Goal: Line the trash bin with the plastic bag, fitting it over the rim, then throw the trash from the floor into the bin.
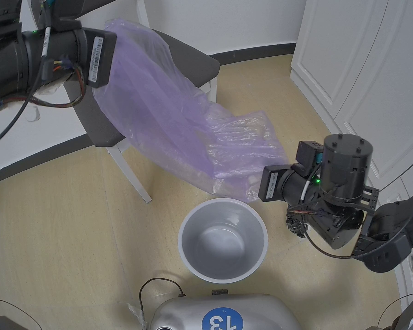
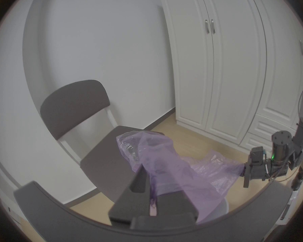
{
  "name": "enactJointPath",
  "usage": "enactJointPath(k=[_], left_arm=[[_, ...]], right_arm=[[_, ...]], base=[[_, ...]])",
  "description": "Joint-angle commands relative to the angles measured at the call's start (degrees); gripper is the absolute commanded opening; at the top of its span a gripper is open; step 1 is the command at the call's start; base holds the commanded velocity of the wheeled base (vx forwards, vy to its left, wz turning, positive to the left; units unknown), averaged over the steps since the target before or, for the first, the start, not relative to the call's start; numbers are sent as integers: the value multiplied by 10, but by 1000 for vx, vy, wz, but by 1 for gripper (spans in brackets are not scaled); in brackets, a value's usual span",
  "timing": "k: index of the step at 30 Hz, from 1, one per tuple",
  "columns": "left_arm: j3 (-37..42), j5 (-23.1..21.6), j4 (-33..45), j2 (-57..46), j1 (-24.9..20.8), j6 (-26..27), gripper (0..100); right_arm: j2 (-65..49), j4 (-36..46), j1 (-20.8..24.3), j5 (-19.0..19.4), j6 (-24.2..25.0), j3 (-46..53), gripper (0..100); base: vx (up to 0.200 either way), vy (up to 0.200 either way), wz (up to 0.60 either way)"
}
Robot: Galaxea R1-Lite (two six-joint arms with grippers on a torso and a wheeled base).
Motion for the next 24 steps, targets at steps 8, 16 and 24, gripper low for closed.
enactJointPath(k=[8,16,24], left_arm=[[109,-78,-10,-65,31,-74,0],[228,-97,-89,-108,32,-116,0],[353,-119,-92,-151,42,-115,0]], right_arm=[[-83,2,-10,-1,-18,86,0],[-141,92,-10,0,-19,118,0],[-219,229,-3,3,-21,132,0]], base=[[0,0,0],[0,0,0],[0,0,0]])
